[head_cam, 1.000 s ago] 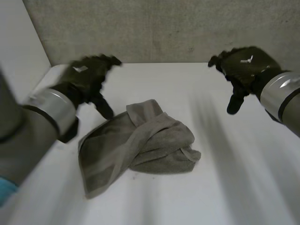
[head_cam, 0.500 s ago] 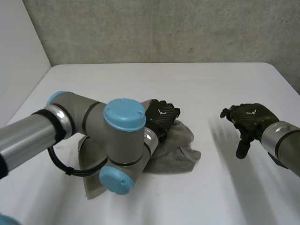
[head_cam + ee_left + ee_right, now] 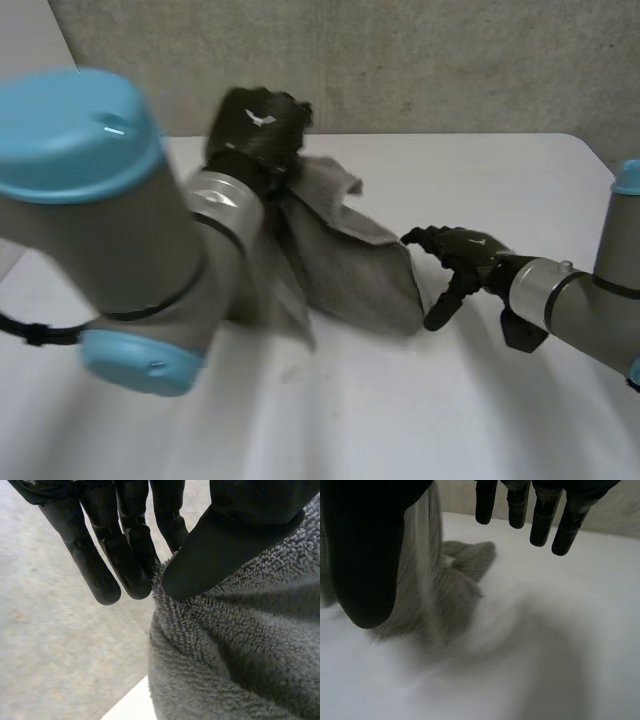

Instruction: Fold the towel.

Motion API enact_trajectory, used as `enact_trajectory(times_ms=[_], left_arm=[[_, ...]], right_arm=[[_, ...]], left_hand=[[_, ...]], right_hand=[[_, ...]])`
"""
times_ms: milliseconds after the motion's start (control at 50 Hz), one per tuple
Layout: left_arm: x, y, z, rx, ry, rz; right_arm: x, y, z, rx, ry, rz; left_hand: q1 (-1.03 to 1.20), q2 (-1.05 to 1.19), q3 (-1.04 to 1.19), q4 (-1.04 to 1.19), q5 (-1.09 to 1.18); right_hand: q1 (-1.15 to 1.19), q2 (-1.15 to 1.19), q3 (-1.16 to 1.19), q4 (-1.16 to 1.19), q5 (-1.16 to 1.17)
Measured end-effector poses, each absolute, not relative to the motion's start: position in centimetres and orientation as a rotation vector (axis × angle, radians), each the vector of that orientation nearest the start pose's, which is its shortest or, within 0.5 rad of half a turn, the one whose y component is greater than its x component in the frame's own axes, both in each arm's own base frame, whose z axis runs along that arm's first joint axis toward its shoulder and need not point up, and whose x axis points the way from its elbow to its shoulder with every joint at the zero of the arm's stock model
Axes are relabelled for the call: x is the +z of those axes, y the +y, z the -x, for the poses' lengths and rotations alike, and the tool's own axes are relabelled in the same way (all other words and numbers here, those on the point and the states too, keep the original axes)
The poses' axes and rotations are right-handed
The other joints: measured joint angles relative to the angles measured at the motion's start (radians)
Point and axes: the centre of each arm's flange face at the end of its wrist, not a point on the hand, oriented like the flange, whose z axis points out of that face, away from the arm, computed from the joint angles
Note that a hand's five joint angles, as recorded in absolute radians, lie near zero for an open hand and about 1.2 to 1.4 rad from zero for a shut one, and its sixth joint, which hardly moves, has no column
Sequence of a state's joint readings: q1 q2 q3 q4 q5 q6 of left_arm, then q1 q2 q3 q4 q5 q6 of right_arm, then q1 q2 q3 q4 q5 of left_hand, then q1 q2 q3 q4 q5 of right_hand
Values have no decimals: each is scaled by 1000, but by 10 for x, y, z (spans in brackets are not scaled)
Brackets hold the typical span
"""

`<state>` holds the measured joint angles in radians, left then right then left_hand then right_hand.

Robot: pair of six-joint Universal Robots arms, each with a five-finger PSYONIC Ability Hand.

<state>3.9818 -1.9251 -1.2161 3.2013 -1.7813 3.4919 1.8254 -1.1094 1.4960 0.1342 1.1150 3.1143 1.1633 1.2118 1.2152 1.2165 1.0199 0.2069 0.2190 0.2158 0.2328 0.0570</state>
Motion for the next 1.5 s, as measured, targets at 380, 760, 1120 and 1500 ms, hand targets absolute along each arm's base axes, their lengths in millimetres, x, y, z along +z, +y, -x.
enact_trajectory(times_ms=[380, 760, 1120, 1500], left_arm=[[345, -180, 275, -2490, 1930, -759], [393, -240, 282, -2788, 1661, -424], [222, -251, 276, -2301, 2365, -449], [185, -173, 255, -1720, 2625, -814]], right_arm=[[145, -265, -317, -1043, 2146, 506], [346, -304, -280, -2048, 1513, 252], [265, -249, -269, -1767, 2092, 1121], [188, -220, -257, -1482, 2247, 1270]], left_hand=[[0, 0, 1, 1, 0], [0, 1, 1, 1, 0], [0, 1, 1, 1, 4], [-981, -1033, -1036, -1036, -993]], right_hand=[[1068, 927, 919, 904, 872], [1161, 962, 966, 954, 934], [1161, 962, 970, 958, 939], [1161, 962, 970, 959, 940]])
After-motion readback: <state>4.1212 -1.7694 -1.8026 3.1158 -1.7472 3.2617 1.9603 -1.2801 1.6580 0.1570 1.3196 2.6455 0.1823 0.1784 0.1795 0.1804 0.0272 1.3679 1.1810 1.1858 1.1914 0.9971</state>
